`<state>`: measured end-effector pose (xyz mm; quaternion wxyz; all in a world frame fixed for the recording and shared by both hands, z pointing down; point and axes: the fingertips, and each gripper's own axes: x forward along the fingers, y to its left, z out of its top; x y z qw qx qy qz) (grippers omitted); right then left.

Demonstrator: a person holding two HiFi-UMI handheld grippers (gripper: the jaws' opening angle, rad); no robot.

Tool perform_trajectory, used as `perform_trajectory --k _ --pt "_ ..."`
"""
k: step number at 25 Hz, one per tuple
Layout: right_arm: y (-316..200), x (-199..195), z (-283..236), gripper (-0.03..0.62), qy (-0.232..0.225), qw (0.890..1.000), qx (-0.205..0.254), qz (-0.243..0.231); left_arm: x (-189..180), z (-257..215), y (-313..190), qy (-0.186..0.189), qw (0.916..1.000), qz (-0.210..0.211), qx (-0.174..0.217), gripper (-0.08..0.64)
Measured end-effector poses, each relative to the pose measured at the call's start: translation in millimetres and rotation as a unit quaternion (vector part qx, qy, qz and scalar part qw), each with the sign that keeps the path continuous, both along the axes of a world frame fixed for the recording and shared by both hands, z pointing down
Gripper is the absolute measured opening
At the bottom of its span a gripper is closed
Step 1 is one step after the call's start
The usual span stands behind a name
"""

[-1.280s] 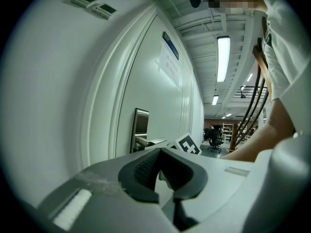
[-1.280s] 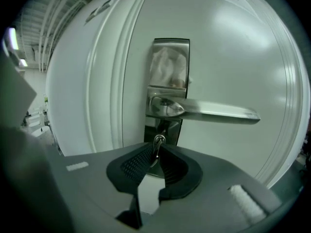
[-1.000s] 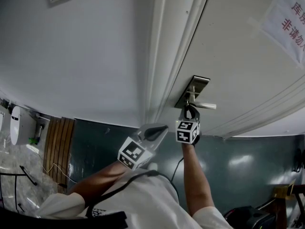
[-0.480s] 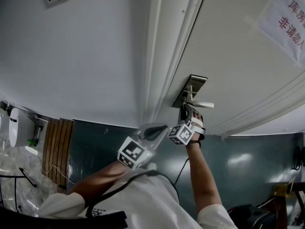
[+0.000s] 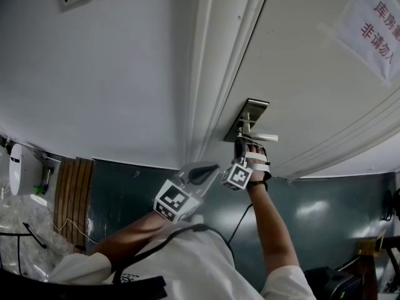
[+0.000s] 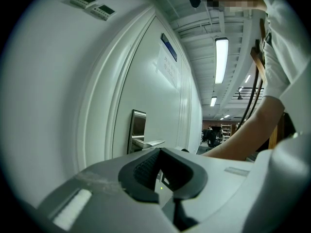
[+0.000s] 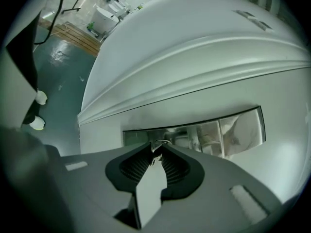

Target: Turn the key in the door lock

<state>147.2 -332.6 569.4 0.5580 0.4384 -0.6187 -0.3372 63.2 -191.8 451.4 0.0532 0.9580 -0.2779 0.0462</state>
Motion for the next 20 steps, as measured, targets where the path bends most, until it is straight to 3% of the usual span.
perform_trajectory --k 15,20 --pt "11.8 9.2 3.6 0.135 -0.103 0.993 -0.023 0.05 5.8 1.8 2.4 0.002 0.9998 0.018 -0.004 0.005" --pt "24.9 8.8 -9.7 0.125 -0.202 0.977 -0.017 0.062 7.9 3.3 2.9 0.003 0.9997 0.024 -0.01 0.005"
